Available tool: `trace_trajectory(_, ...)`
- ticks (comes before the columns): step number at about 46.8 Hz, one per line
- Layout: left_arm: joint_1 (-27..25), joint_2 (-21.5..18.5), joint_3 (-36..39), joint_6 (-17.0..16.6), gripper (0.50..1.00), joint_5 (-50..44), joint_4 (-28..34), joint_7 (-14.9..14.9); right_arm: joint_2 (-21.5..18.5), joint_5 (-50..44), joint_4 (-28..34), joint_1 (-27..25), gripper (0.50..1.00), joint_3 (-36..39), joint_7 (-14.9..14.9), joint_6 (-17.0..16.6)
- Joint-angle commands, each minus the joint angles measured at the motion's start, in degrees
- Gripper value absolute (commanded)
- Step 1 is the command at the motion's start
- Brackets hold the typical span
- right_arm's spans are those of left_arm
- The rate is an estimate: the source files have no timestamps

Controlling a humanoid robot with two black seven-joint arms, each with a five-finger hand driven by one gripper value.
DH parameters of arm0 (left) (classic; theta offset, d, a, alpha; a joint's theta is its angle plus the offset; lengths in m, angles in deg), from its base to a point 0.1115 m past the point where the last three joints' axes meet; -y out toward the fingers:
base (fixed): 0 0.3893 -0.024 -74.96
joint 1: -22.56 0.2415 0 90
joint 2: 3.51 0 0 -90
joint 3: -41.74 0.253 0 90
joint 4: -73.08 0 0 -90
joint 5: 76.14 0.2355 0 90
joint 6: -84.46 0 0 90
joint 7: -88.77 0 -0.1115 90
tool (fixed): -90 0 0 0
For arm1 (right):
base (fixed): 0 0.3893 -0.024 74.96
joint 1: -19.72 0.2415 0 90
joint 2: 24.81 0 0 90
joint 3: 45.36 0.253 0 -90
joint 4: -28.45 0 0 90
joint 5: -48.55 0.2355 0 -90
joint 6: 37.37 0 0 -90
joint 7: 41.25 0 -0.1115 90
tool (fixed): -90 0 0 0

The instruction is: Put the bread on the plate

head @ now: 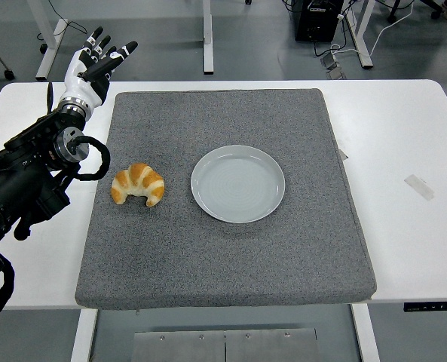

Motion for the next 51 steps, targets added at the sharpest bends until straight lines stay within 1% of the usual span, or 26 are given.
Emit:
trace_trajectory(1, 0.00, 0.08, 0.08, -0.01, 0.995, 0.08, 0.02, 0.30, 0.00, 0.00, 0.00, 0.00, 1.000, 0.00, 0.00, 0.07)
trace_trajectory(5, 0.00, 0.08, -0.36, -0.10, 0.996, -0.62, 0.02, -0.22, 0.00, 0.00, 0.00, 0.00, 1.000, 0.00, 0.00, -0.02)
trace_trajectory(8, 0.00, -0.01, -0.27, -0.10, 0.996, -0.71, 0.02, -0.05, 0.00, -0.08, 0.00, 0.00, 1.000, 0.00, 0.00, 0.07)
trace_trajectory(21, 0.00, -0.71, 0.17, 1.13, 0.996, -0.71, 0.02, -0.14, 0.00, 0.00, 0.00, 0.00, 1.000, 0.00, 0.00, 0.07)
trace_trajectory(25, 0.00, -1.50, 0.51, 1.66, 0.996, -0.62, 0.02, -0.14, 0.00, 0.00, 0.00, 0.00, 1.000, 0.00, 0.00, 0.07)
trace_trajectory(31, -0.09, -2.99, 2.27, 4.29, 0.996, -0.27, 0.02, -0.31, 0.00, 0.00, 0.00, 0.00, 1.000, 0.00, 0.00, 0.07)
trace_trajectory(34, -0.61, -3.78, 3.85, 7.27, 0.996, -0.18, 0.02, -0.31, 0.00, 0.00, 0.00, 0.00, 1.000, 0.00, 0.09, -0.02)
trace_trajectory(38, -1.58, -5.63, 6.92, 13.07, 0.996, 0.08, 0.02, -0.40, 0.00, 0.00, 0.00, 0.00, 1.000, 0.00, 0.00, 0.07)
trace_trajectory(40, -1.84, -6.16, 9.12, 14.75, 0.995, 0.08, 0.02, -0.40, 0.00, 0.00, 0.00, 0.00, 1.000, 0.00, 0.00, 0.07)
trace_trajectory(44, -2.63, -6.77, 13.51, 15.90, 0.993, 0.26, 0.02, -0.23, 0.00, 0.00, 0.00, 0.00, 1.000, 0.00, 0.00, -0.02)
trace_trajectory(46, -3.16, -7.74, 15.36, 16.25, 0.992, 0.78, 0.02, -0.05, 0.00, 0.00, 0.00, 0.00, 1.000, 0.00, 0.00, 0.07)
trace_trajectory(51, -3.69, -9.06, 18.00, 17.39, 0.990, 3.59, 0.02, 0.13, 0.00, 0.00, 0.00, 0.00, 1.000, 0.00, 0.00, -0.02)
